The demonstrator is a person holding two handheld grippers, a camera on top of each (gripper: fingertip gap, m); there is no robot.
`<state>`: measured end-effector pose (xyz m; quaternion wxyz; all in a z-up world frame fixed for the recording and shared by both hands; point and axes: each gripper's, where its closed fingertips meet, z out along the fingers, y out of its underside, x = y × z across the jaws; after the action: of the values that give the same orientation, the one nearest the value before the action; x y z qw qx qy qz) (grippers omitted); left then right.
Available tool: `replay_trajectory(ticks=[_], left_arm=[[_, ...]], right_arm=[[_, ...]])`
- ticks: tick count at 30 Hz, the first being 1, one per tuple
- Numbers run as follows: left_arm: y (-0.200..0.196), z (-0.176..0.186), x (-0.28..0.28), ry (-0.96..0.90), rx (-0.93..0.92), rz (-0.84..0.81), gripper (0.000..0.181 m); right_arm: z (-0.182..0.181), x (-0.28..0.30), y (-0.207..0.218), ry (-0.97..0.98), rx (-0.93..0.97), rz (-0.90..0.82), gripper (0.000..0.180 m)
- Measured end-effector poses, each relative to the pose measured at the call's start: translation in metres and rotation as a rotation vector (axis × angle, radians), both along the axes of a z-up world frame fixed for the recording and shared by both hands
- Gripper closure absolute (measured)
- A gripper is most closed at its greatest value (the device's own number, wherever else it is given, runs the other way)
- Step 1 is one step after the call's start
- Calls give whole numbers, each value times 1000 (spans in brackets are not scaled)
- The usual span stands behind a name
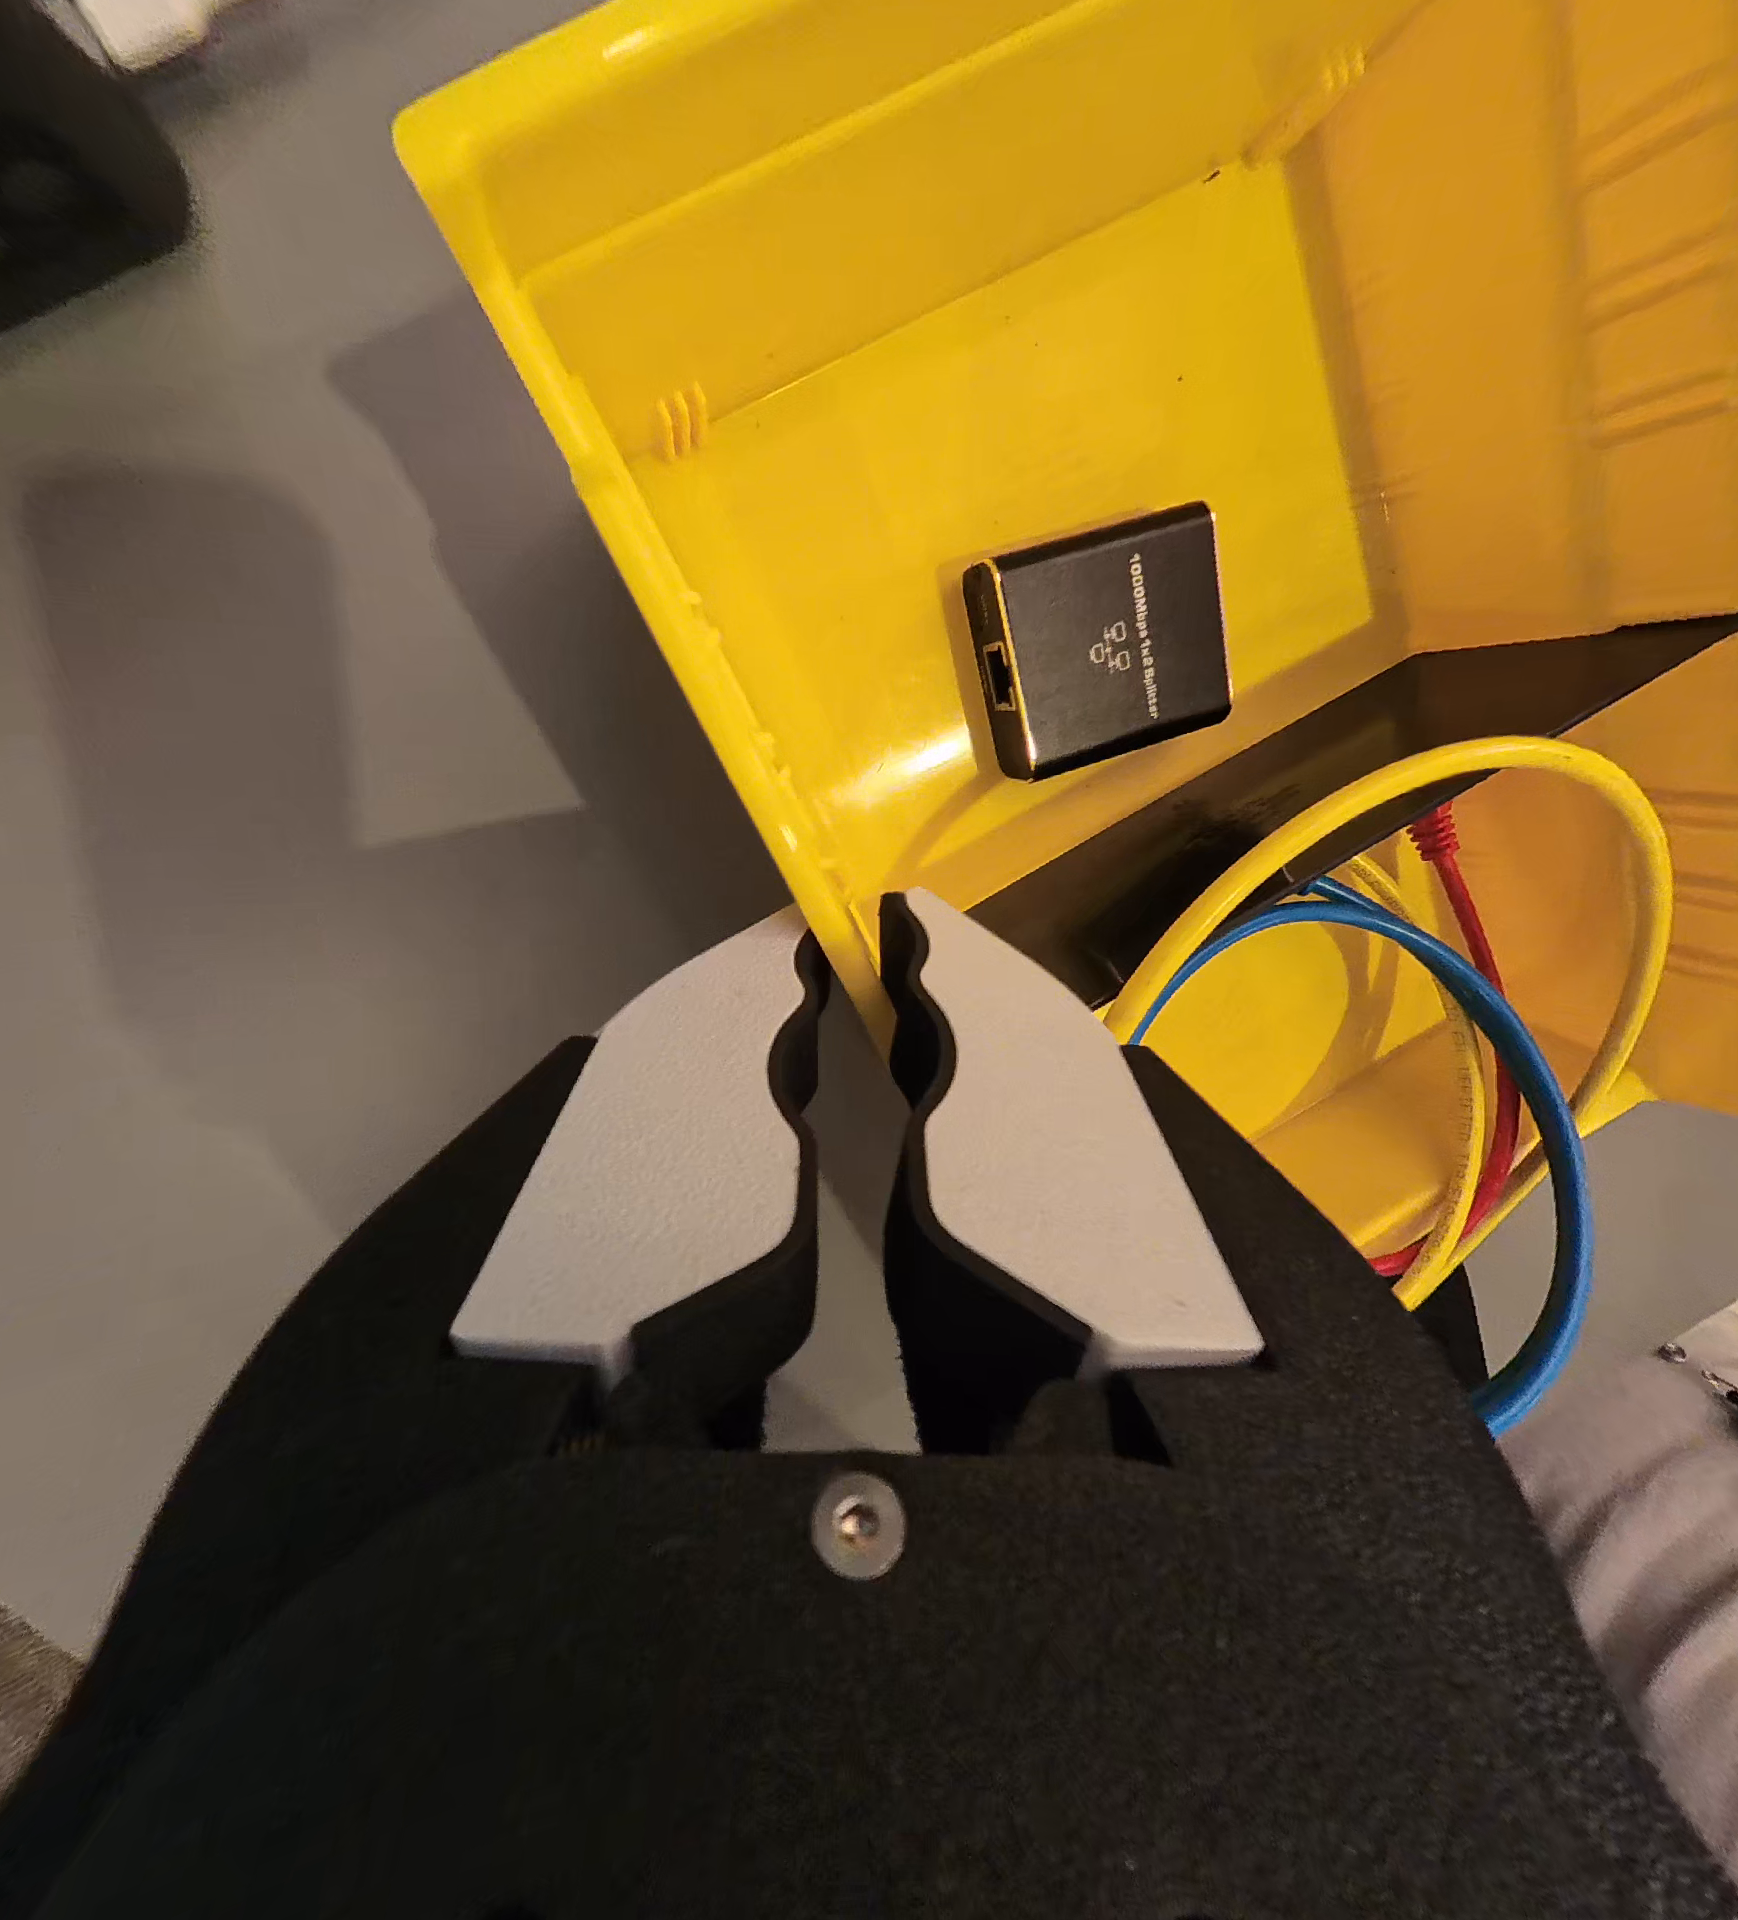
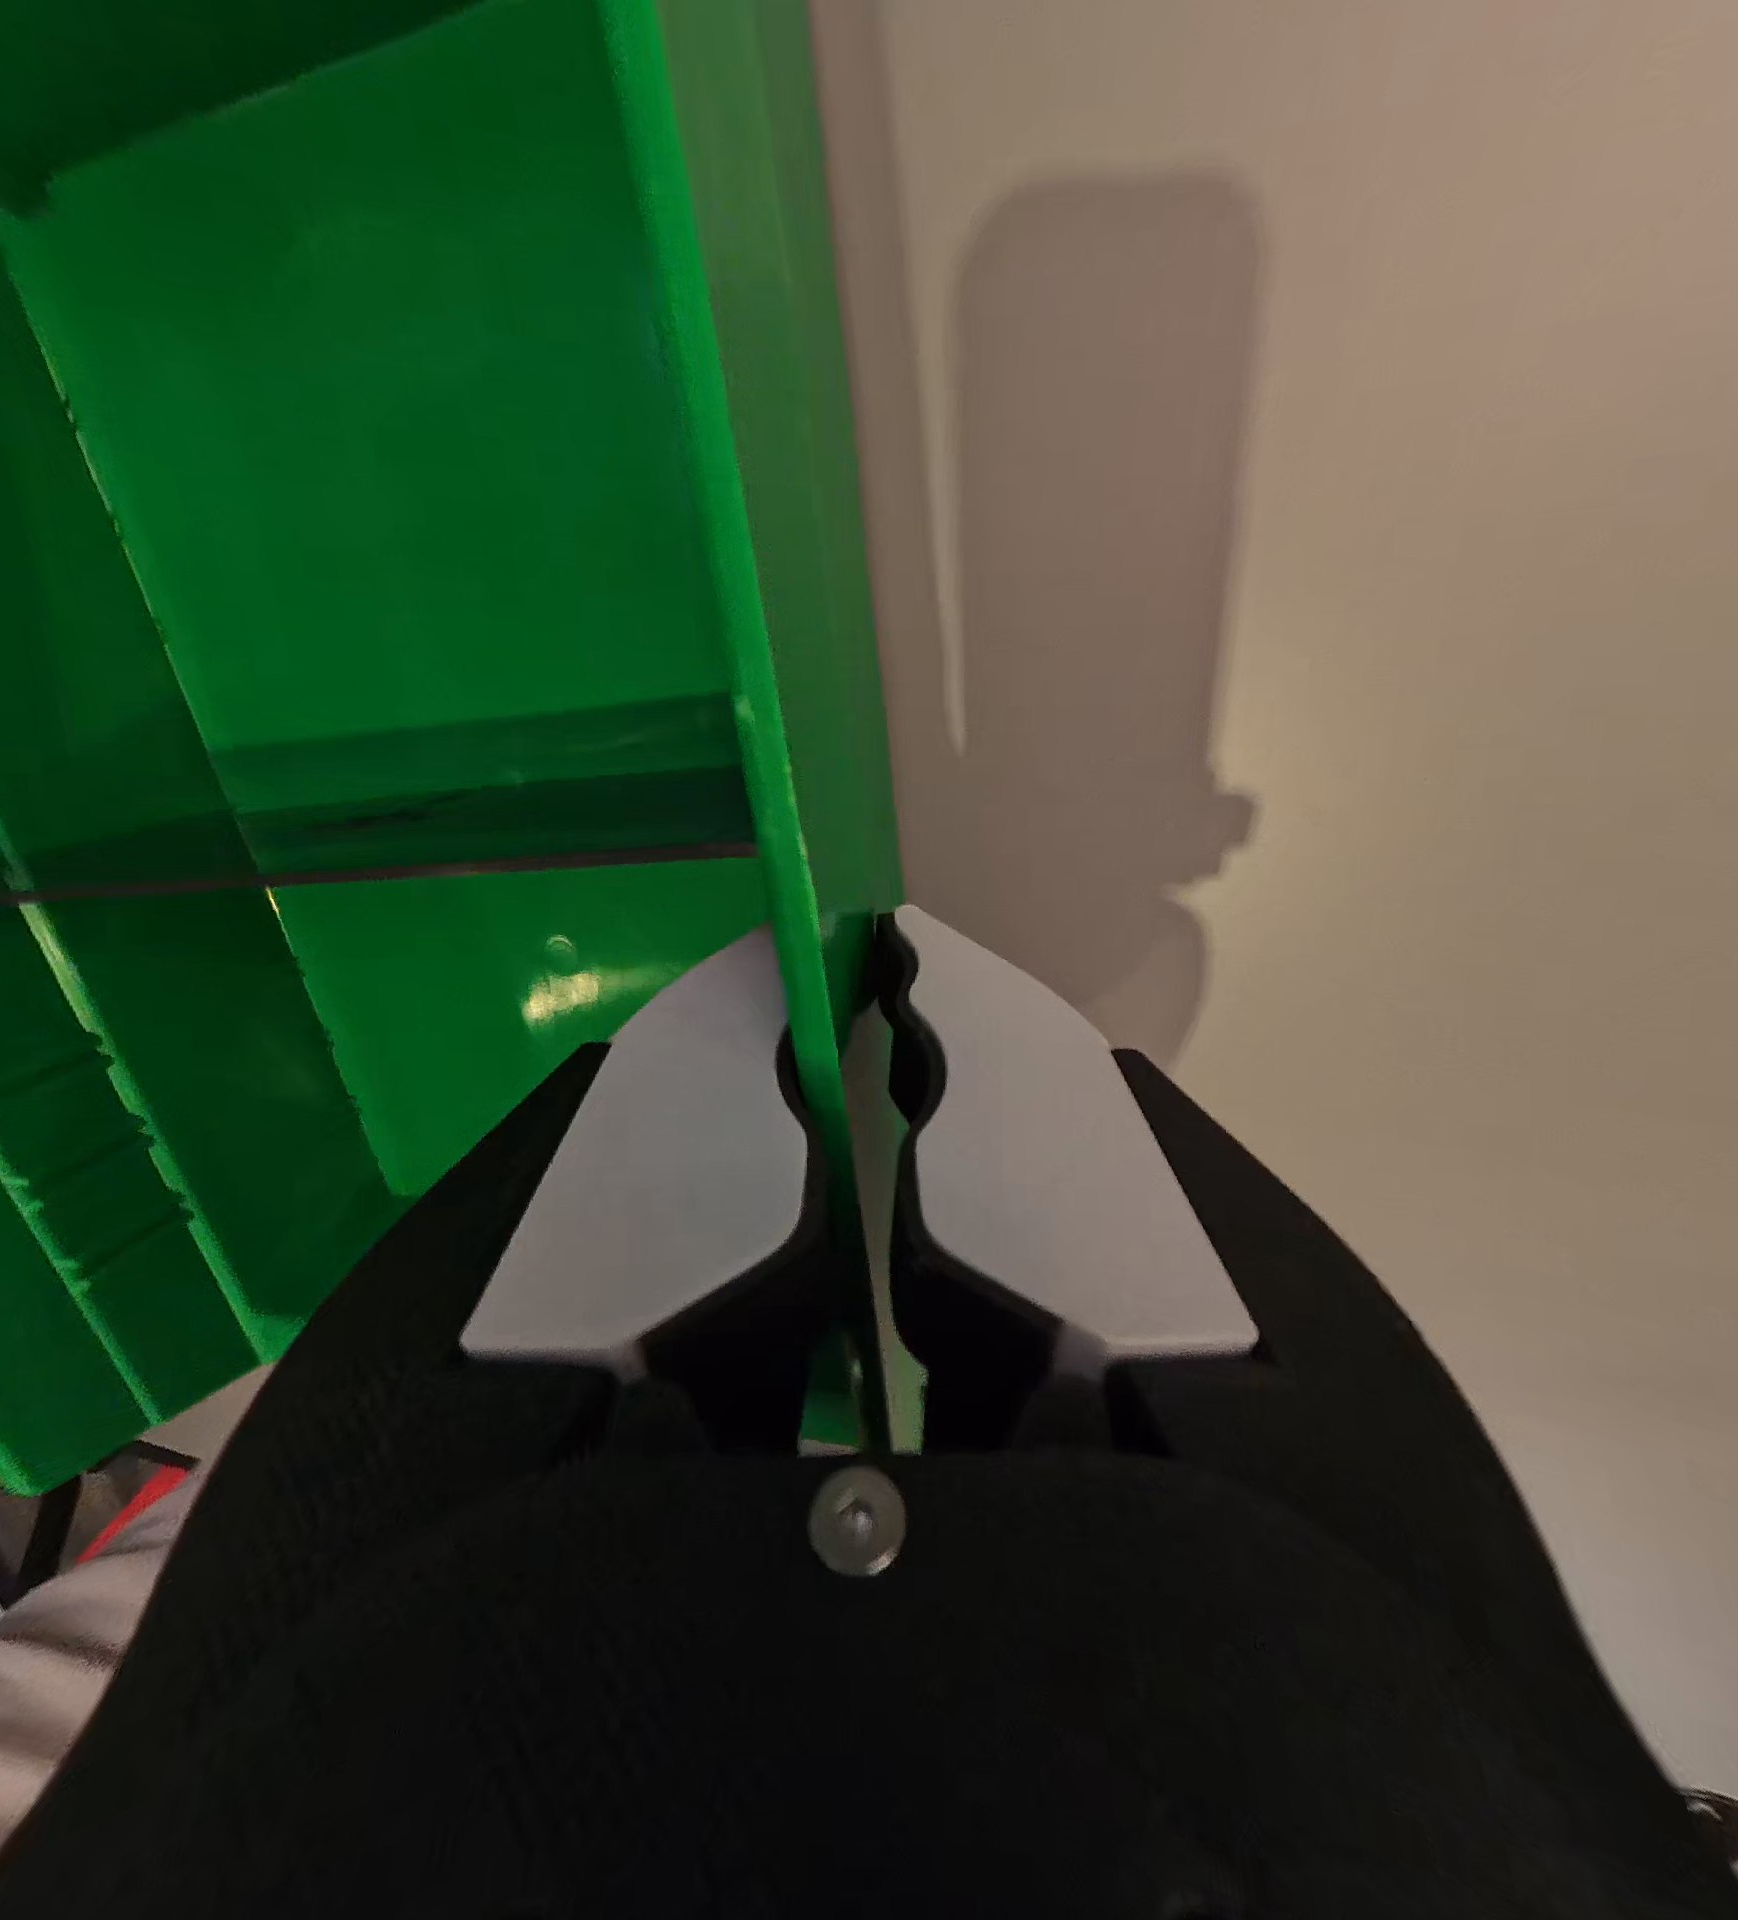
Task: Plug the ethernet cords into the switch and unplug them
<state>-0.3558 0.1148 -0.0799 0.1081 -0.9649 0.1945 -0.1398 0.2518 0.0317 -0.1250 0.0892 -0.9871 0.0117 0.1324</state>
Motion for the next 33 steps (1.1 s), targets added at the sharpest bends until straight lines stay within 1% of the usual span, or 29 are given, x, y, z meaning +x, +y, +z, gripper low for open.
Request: replay_trajectory(ticks=[3,6,9,11,14,19,26,30,33], left_arm=[[2,1,-6,-5,11,18,172],[4,0,-15,51,20,-3,173],[6,0,-20,96,19,-17,172],[7,0,-20,115,22,-27,172],[7,1,-20,98,34,-31,172],[7,2,-18,-1,47,-17,172],[8,1,-22,61,63,-46,171],[8,2,-21,18,61,-12,172],[5,2,-20,21,69,-22,172]], right_arm=[[0,-1,6,2,-14,-39,172],[0,-1,8,1,-21,-60,172],[0,0,5,1,-30,-85,172],[0,2,1,10,-16,-137,172],[0,1,-3,0,10,-177,174],[0,0,-4,3,-4,-156,173],[0,2,-3,1,1,-129,174],[0,3,-2,-1,3,-118,174],[0,5,0,-2,3,-112,174]])
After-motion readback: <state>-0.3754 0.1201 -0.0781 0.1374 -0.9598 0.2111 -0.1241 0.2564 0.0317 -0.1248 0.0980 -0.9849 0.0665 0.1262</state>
